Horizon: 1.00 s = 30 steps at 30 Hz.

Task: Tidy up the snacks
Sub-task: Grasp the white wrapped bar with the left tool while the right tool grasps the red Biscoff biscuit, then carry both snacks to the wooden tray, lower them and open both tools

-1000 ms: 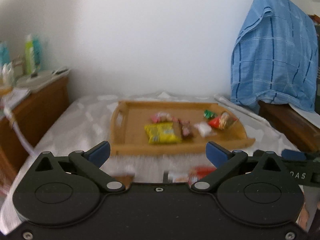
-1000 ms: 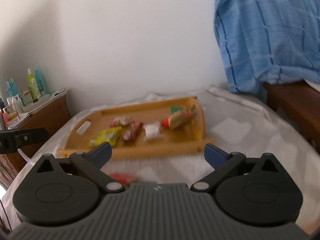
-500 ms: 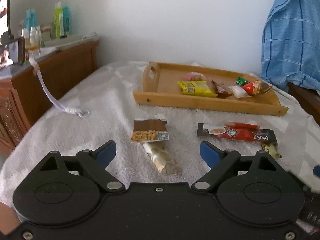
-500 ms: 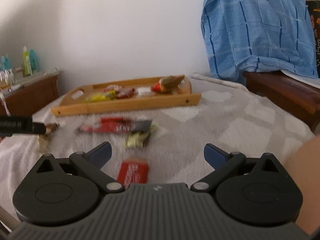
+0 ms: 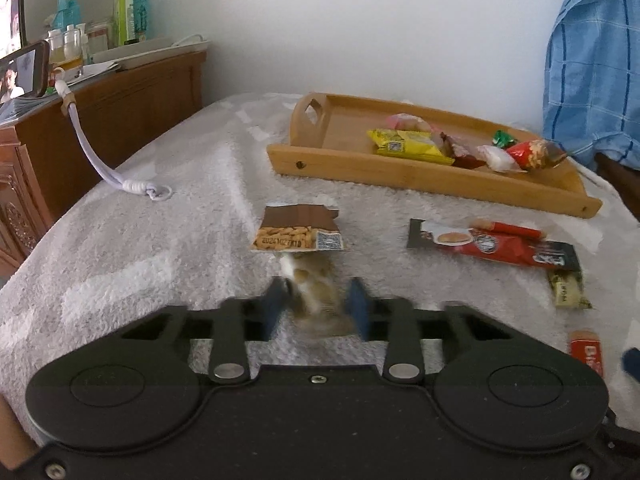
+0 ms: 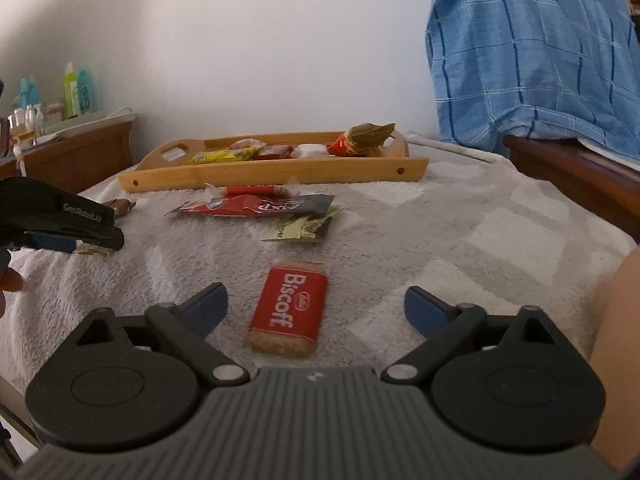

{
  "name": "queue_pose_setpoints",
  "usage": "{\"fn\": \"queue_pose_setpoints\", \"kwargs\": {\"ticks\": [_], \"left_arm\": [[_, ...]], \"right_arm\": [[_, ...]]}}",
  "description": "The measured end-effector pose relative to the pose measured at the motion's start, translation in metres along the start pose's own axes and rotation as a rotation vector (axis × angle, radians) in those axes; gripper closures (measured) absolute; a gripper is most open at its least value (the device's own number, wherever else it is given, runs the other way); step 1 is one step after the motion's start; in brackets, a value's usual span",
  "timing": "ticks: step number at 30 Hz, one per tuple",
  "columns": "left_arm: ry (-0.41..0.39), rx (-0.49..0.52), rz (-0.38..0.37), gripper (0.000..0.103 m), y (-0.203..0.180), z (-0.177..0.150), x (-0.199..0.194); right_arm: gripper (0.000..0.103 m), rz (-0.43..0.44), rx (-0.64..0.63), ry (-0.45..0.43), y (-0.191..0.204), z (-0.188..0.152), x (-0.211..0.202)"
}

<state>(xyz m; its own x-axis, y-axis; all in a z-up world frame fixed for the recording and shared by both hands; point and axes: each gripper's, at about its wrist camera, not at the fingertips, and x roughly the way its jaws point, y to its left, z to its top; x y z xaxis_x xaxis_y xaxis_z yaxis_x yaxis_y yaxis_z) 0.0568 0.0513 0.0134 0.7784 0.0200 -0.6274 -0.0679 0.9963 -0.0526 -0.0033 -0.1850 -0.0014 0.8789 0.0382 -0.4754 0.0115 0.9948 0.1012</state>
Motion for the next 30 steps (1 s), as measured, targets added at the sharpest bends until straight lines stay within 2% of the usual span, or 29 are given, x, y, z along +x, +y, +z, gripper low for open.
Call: {"fn": "queue_pose_setpoints", "kwargs": {"ticks": [2, 4, 6, 7, 9, 14, 20, 30], "left_arm": [[0.005, 0.012, -0.009, 0.081, -0.003, -0.002, -0.005], [0.013, 0.007, -0.03, 0.082, -0.005, -0.005, -0.011], [0.017, 0.009, -0.047, 0.082, -0.007, -0.009, -0.018], [0.02, 0.011, -0.056, 0.082, -0.008, -0.011, -0.022], [0.023, 0.007, -0.073, 0.082, -0.01, -0.015, -0.03], [0.026, 0.024, -0.127, 0.082, -0.019, -0.023, -0.048], [0.019, 0.054, -0.146, 0.082, -0.026, -0.028, -0.058], [0.008, 0.034, -0.141, 0.083, -0.028, -0.005, -0.061]], "right_arm": [[0.024, -0.01, -0.005, 0.005, 0.002, 0.002, 0.0], [0.04, -0.021, -0.011, 0.017, 0.003, 0.005, 0.001], [0.047, -0.029, -0.019, 0.03, 0.005, 0.007, 0.001], [0.056, -0.034, -0.024, 0.034, 0.005, 0.008, 0.001], [0.064, -0.031, -0.024, 0.044, 0.005, 0.01, 0.0], [0.064, -0.022, -0.003, 0.055, 0.002, 0.013, -0.003], [0.065, -0.011, 0.006, 0.053, 0.0, 0.015, -0.01], [0.065, -0.006, 0.012, 0.025, -0.003, 0.033, -0.014]]}}
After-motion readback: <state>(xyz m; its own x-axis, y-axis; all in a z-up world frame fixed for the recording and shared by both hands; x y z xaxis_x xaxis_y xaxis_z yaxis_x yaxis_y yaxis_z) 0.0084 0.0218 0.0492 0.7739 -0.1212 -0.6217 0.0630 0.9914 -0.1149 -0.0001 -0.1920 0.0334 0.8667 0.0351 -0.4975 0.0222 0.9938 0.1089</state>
